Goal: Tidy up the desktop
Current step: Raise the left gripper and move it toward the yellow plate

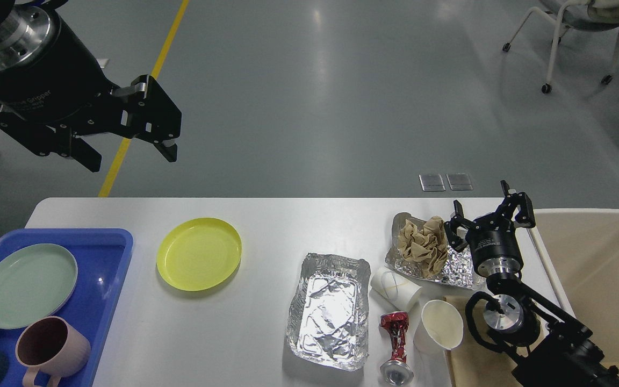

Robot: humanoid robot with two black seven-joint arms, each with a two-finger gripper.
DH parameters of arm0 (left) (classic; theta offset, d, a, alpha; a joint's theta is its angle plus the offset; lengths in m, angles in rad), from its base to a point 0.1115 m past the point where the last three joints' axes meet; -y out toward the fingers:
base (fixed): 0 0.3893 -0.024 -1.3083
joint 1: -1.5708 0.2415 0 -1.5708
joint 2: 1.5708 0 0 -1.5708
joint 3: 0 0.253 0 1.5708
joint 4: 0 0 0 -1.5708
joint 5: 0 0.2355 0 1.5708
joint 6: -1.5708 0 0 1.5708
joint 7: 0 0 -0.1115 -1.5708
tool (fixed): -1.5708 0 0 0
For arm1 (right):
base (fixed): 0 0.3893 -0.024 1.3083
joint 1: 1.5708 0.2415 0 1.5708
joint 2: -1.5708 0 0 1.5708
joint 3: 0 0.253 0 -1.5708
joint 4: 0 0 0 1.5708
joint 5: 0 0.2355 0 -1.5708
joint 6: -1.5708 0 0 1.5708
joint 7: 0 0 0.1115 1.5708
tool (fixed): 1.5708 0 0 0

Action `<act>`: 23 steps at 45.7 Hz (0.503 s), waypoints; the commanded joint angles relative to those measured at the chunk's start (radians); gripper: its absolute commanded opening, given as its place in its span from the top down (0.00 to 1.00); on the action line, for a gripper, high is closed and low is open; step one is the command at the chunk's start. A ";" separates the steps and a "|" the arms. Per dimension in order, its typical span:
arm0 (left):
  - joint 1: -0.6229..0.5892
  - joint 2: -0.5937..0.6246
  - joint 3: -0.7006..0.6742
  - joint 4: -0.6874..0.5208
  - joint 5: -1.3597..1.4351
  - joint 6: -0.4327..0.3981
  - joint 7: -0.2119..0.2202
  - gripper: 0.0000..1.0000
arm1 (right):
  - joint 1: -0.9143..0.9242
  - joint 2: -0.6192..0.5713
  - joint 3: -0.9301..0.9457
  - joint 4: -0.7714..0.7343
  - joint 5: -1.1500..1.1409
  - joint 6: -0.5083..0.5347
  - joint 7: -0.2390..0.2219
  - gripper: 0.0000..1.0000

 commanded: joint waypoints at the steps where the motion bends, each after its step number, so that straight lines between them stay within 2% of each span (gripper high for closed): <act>1: 0.017 0.002 0.009 0.008 0.004 0.001 -0.008 0.04 | 0.000 0.000 0.000 0.001 0.000 0.000 0.000 0.00; 14: 0.168 0.054 0.032 0.020 0.006 0.079 -0.016 0.04 | 0.000 0.000 0.000 0.001 0.000 0.000 0.000 0.00; 23: 0.460 0.074 0.027 0.112 -0.034 0.233 -0.022 0.07 | 0.000 0.000 0.000 0.001 0.000 0.000 0.000 0.00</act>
